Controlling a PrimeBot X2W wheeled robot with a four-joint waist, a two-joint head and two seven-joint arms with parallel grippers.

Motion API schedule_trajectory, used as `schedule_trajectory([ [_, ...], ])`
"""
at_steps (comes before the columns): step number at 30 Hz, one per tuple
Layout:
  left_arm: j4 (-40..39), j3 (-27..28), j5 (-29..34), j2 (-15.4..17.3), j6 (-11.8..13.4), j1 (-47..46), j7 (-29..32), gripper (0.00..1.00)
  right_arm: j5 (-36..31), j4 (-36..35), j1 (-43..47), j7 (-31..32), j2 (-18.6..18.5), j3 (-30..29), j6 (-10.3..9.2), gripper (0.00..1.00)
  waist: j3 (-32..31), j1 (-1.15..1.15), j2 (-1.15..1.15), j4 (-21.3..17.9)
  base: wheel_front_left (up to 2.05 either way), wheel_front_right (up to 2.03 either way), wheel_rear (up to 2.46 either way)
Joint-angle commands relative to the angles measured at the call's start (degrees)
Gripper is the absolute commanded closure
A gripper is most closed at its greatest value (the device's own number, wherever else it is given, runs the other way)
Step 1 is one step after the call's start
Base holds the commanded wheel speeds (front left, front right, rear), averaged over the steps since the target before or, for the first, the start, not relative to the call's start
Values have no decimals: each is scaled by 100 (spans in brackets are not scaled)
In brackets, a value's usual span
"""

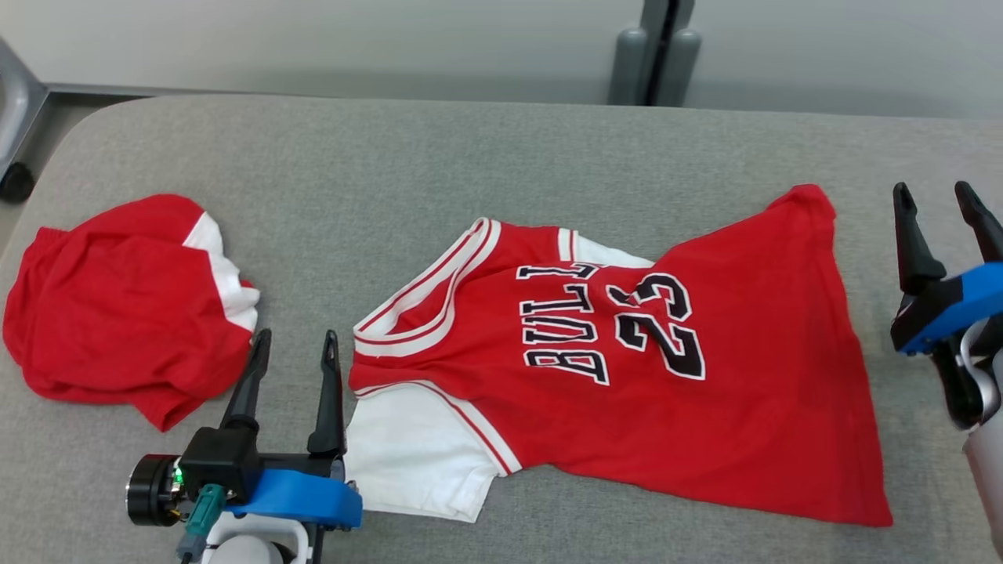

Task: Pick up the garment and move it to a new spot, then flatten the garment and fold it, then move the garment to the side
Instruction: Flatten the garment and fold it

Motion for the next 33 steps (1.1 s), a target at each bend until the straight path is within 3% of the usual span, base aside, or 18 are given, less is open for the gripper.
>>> schedule_trajectory([
  [1, -15, 72, 35, 31, -4, 70, -27, 0, 54, -206, 207, -83, 49, -16, 2, 0, -119, 0, 0, -140, 0, 0, 0],
  [9, -47, 301, 137, 82, -12, 232, -28, 0, 34, -1580, 1316, -198, 402, -176, 1, 0, -311, 0, 0, -435, 0, 0, 0],
  [18, 23, 460, 200, 96, 4, 383, -27, 0, -363, -3033, 2678, -200, 1174, -392, 1, 0, -483, 0, 0, -623, 0, 0, 0],
  [25, 61, 491, 239, 85, -1, 463, -28, 0, -768, -3638, 3500, -200, 1627, -462, 1, 0, -606, 0, 0, -656, 0, 0, 0],
  [33, 75, 525, 239, 83, 1, 603, -27, 0, -981, -4075, 4163, -118, 1868, -636, 2, 0, -733, 0, 0, -634, 0, 0, 0],
])
